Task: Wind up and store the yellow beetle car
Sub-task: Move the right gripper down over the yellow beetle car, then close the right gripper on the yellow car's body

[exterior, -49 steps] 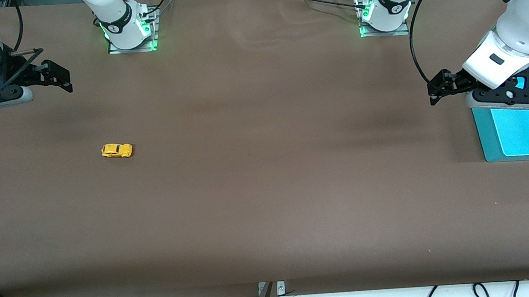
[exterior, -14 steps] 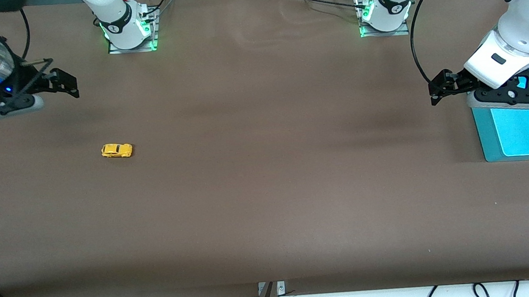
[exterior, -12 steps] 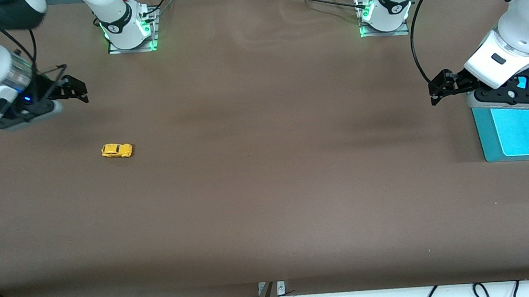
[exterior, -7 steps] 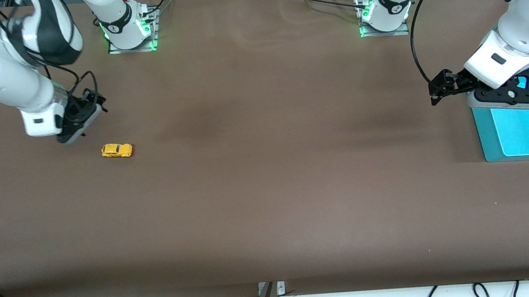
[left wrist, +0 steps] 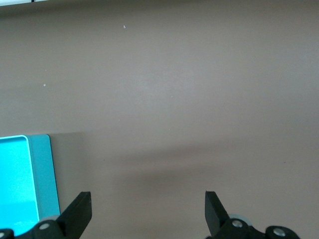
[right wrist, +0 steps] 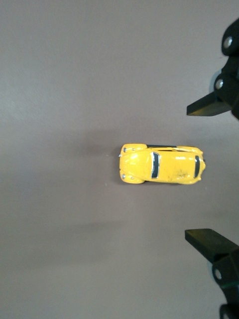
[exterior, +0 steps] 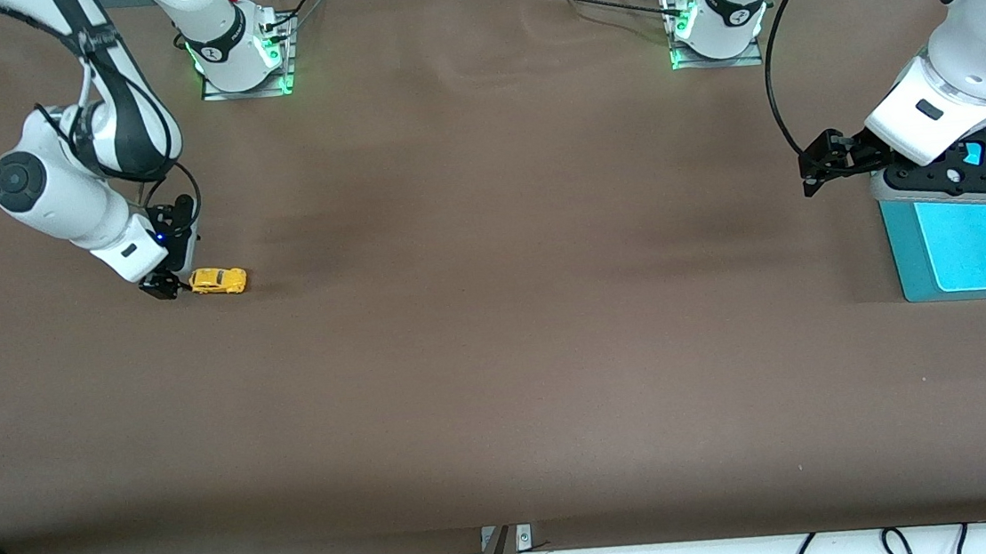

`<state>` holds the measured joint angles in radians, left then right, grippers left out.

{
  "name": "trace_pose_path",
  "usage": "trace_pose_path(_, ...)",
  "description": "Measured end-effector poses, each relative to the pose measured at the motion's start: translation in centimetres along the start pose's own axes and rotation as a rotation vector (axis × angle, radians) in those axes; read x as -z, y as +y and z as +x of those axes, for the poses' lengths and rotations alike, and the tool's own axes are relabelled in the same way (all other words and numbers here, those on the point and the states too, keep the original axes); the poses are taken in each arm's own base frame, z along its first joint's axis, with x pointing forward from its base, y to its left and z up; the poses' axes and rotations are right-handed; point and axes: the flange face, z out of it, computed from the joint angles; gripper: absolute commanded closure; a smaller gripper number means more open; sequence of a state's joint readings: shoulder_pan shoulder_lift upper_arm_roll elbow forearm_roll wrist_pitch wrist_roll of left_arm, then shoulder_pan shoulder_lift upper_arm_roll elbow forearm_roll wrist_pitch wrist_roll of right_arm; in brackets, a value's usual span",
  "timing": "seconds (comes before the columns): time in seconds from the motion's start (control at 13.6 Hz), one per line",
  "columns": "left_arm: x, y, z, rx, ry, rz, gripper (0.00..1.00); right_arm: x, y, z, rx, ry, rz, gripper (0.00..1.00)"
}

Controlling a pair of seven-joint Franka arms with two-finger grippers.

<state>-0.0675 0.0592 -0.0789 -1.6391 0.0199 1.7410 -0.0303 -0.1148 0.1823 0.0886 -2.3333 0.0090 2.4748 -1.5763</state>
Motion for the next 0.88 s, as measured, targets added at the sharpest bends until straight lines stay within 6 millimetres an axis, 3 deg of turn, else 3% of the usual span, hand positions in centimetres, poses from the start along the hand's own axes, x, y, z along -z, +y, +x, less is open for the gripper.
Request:
trace_pose_path(0.29, 0.0, 0.0, 0.0, 0.0, 0.0, 0.0, 0.0, -4.4, -0.6, -1.3, 0.028, 0.006, -0.013, 0.02)
trace_pose_path(0.37, 0.0, 0.0, 0.0, 0.0, 0.0, 0.0, 0.0, -4.9, -0.8, -1.3, 0.029, 0.006, -0.015, 0.09)
trace_pose_path(0.74, 0.0, 0.0, 0.0, 0.0, 0.0, 0.0, 0.0, -5.6, -0.8, -1.3, 0.03, 0.007, -0.031, 0.76)
trace_pose_path(0.88, 0.0, 0.0, 0.0, 0.0, -0.001, 0.0, 0.0, -5.5, -0.7, -1.3, 0.032, 0.007, -0.037, 0.93)
